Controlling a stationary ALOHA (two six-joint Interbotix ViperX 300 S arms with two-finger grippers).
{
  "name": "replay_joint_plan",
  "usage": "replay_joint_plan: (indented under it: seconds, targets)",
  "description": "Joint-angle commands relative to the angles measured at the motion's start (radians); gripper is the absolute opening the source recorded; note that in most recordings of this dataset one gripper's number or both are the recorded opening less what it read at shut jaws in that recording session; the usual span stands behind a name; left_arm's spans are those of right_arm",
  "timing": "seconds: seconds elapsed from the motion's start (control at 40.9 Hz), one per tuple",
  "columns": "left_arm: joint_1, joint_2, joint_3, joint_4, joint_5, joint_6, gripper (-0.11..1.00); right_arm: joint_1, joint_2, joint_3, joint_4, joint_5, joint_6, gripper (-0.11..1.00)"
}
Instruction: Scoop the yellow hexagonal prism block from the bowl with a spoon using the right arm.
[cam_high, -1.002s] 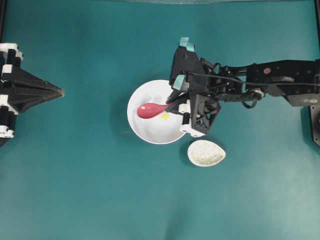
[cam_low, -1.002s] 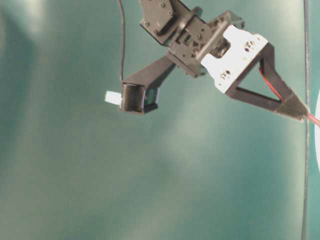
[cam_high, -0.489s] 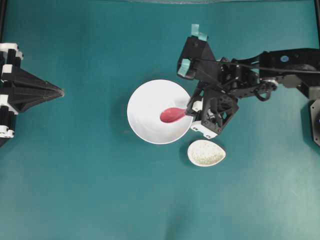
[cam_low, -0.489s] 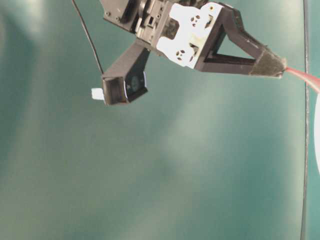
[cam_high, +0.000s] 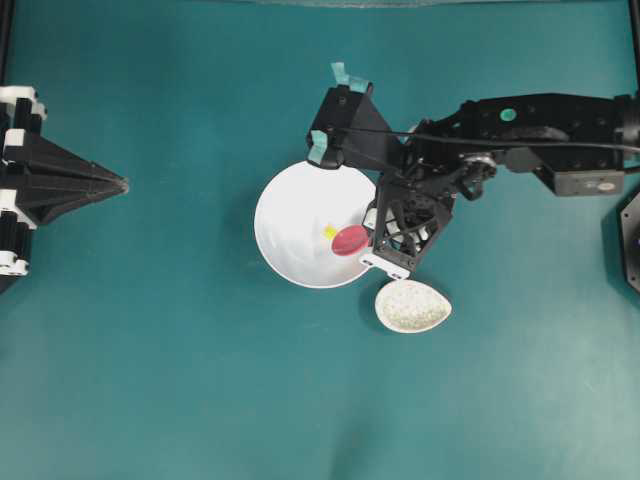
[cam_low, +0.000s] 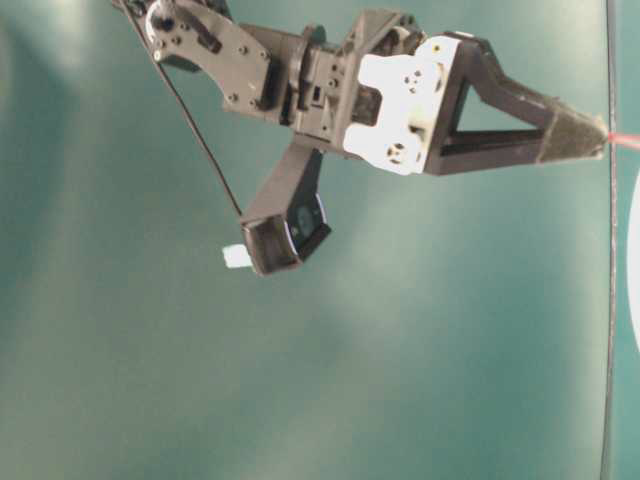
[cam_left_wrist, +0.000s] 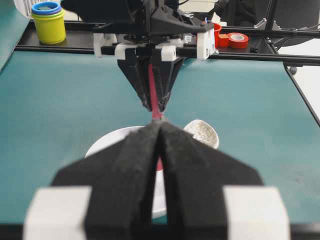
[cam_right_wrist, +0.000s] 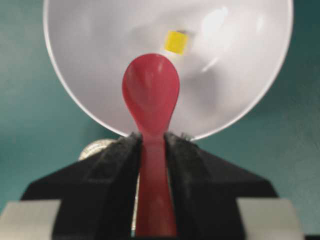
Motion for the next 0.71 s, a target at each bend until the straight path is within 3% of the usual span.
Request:
replay_joint_plan:
  seconds: [0.0, 0.391, 0.685]
  targets:
    - [0.002, 0.005, -0.028, 0.002, -0.008, -0.002, -0.01, -0.002, -0.008, -0.029, -0.023, 0.017, 0.017, 0.23]
    - [0.002, 0.003, -0.028, 0.002, -0.011, -0.002, -0.01, -0.002, 0.037, -0.029, -0.064, 0.006, 0.026, 0.23]
    - [0.002, 0.005, -0.028, 0.002, -0.011, -0.002, -0.01, -0.002, 0.058, -0.029, -0.081, -0.095, 0.014, 0.23]
